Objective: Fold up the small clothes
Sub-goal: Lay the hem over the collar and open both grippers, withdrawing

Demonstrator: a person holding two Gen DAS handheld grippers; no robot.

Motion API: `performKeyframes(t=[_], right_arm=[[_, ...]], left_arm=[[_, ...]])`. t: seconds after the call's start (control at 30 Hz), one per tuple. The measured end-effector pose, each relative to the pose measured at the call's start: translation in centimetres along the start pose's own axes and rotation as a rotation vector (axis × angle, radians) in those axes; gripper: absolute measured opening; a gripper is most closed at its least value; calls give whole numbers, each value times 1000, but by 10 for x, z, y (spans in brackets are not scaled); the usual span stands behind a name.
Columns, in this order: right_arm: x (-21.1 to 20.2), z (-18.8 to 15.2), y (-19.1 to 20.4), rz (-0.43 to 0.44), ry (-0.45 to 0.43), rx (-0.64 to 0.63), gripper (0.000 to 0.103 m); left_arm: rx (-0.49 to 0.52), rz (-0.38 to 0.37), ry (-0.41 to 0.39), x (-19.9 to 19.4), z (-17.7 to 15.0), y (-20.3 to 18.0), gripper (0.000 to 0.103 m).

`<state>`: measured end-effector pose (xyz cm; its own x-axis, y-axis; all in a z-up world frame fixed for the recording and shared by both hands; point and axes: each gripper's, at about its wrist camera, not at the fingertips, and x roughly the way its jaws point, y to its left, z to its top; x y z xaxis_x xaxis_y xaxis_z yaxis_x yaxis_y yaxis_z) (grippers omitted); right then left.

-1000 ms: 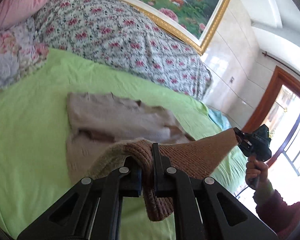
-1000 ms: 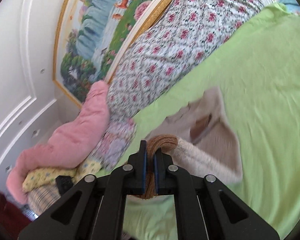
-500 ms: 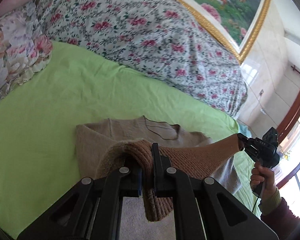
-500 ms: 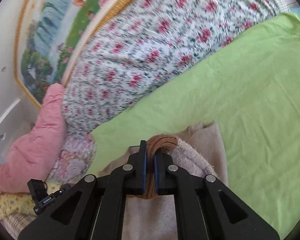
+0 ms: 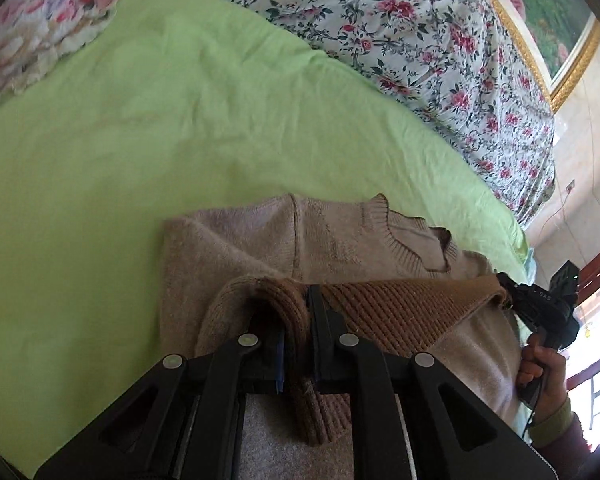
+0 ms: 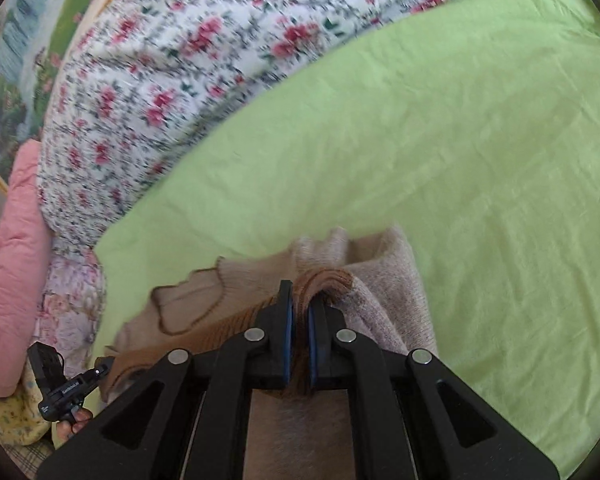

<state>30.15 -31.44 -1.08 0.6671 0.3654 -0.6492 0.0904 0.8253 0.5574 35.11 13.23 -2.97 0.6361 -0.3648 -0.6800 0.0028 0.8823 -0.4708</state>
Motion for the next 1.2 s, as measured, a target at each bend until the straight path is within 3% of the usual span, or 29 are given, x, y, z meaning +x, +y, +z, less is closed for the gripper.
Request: performKeyframes(t=[0.07, 0.17, 0.23, 0.3, 0.33, 0.4, 0.5, 0.57, 0.63, 0.67, 0.77, 0.8, 0.87, 0.9, 0.93, 0.97, 1.07, 1.13, 1.2], right_arm=[[-5, 1, 3, -5, 14, 3, 13], [-36, -2, 14, -5, -6, -13, 28], [-63, -13, 28, 29, -42, -84, 30], [-79, -30, 50, 80, -22, -192, 30], [-79, -38, 60, 104, 13, -242, 30], [-63, -60, 89, 148, 167, -370, 30], [-25, -87, 128, 232, 415, -532, 30], [-2, -95, 140, 203, 480, -609, 30], [26, -88, 138, 180, 523, -603, 30], [39, -80, 133, 164, 523, -586, 27], [64, -43, 106, 82, 439, -464, 26], [67, -28, 94, 79, 387, -392, 26], [64, -6, 71, -57, 255, -299, 26], [60, 5, 54, -54, 198, -201, 26], [51, 11, 38, -25, 143, -97, 26], [46, 13, 29, -25, 111, -47, 26], [20, 2, 24, -18, 50, -6, 28], [4, -9, 28, -48, 39, -26, 31], [-15, -19, 29, -31, 33, -15, 42]], left_arm=[[0, 2, 8, -10, -5, -1, 14], [57, -23, 10, -42, -28, -15, 14], [120, -78, 35, -60, -53, -34, 14], [186, -128, 77, -63, -72, -54, 15], [229, -150, 110, -60, -83, -69, 18], [310, -176, 172, -48, -98, -95, 18], [412, -137, 206, -24, -102, -124, 18], [423, -94, 211, -8, -88, -126, 18], [393, -61, 222, 10, -64, -112, 17], [371, -42, 218, 17, -51, -102, 12], [284, 12, 172, 26, -14, -66, 11], [245, 28, 147, 27, -3, -53, 9], [149, -9, 116, 25, 15, -28, 6], [100, -17, 95, 23, 21, -18, 6], [56, 22, 60, 18, 23, -6, 10], [7, 57, 27, 12, 24, 5, 9], [-108, -10, 0, 2, 17, 30, 9], [-135, -14, -17, -9, 8, 34, 9], [-131, 10, -29, -21, 0, 30, 10]])
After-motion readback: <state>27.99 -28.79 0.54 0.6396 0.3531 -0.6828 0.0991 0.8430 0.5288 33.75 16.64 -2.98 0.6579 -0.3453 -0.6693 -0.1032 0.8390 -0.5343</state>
